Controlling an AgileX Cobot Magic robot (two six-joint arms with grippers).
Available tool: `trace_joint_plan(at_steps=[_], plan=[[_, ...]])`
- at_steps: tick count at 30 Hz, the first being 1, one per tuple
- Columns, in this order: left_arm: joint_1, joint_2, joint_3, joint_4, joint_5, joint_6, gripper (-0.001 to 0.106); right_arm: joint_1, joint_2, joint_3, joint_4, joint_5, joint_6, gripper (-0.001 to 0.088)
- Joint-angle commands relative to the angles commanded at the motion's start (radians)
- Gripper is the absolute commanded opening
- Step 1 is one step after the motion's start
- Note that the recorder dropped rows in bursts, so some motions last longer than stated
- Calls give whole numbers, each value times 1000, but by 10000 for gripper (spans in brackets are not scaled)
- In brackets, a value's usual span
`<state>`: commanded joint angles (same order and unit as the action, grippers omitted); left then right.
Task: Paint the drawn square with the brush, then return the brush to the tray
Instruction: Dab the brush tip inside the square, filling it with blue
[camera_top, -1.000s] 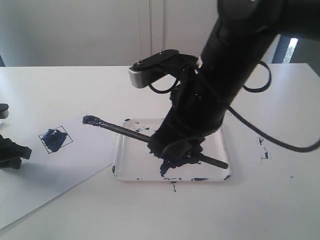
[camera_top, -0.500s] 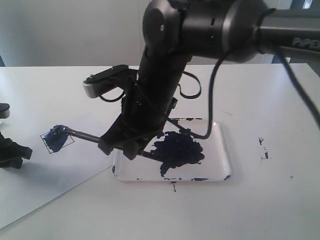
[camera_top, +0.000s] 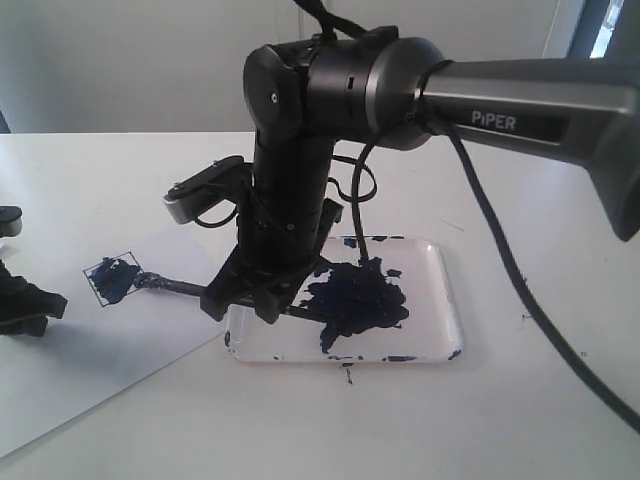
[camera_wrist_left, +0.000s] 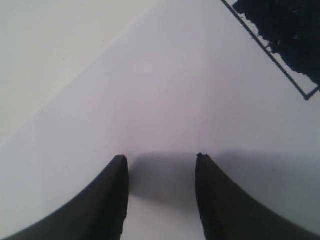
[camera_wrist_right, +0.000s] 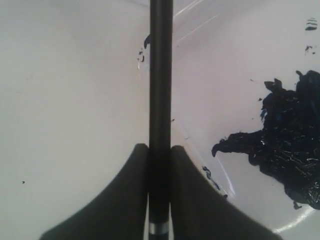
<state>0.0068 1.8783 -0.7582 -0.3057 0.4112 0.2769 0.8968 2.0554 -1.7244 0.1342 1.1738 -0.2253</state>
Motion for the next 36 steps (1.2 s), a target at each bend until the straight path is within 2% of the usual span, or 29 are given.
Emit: trace_joint_plan(at_steps=[17, 36], plan=[[0, 0, 0, 0, 0, 0, 478, 0, 31, 0, -2, -15, -3, 0], [0, 0, 0, 0, 0, 0, 478, 4, 31, 0, 67, -22, -39, 0]])
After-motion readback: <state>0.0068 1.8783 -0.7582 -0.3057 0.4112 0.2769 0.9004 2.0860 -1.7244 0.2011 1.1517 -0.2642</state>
